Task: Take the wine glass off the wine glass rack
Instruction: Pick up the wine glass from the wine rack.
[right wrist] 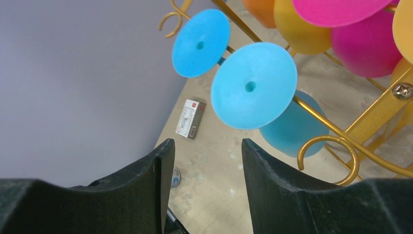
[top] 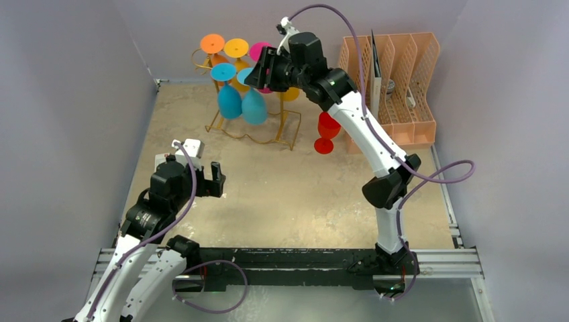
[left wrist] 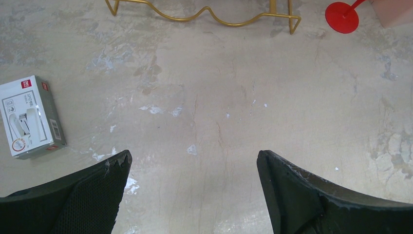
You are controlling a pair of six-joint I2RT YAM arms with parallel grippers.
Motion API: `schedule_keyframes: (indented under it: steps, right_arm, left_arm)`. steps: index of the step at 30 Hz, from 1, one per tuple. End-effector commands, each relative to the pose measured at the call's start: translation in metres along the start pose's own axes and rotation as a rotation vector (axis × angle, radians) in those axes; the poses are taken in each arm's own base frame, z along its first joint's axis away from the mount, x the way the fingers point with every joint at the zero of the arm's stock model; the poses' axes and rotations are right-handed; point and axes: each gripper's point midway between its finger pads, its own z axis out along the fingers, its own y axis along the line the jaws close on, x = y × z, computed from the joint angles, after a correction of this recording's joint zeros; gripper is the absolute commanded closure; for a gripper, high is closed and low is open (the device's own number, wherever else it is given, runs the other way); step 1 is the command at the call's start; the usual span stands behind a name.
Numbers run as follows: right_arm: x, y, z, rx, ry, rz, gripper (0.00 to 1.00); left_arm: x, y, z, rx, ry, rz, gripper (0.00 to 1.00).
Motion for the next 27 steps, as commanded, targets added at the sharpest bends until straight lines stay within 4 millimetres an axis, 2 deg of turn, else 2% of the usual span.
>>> schedule_keyframes:
  steps: [1, 6, 8, 12, 27]
  right_arm:
    - [-0.047, 0.042, -0.041, -0.112, -0.153, -0.044, 0.44]
    - [-0.060, 0.018, -0.036, 0.014, -0.204, -0.128, 0.42]
    - [-0.058, 0.004, -0.030, 0.068, -0.192, -0.148, 0.41]
    - [-0.054, -0.010, -0.023, 0.095, -0.169, -0.155, 0.41]
    - [-0.036, -0.023, 0.001, 0.051, -0.073, -0.098, 0.49]
  left_arm:
    - [-0.017, -0.003, -0.005, 0.008, -0.038, -0.015, 0.01]
    - [-0.015, -0.003, -0.004, 0.007, -0.028, -0.014, 0.01]
    - [-0.015, -0.002, -0.004, 0.005, -0.030, -0.014, 0.01]
    - [-0.015, -0.002, -0.003, 0.000, -0.028, -0.016, 0.01]
    - [-0.015, -0.003, -0.003, 0.008, -0.026, -0.014, 0.01]
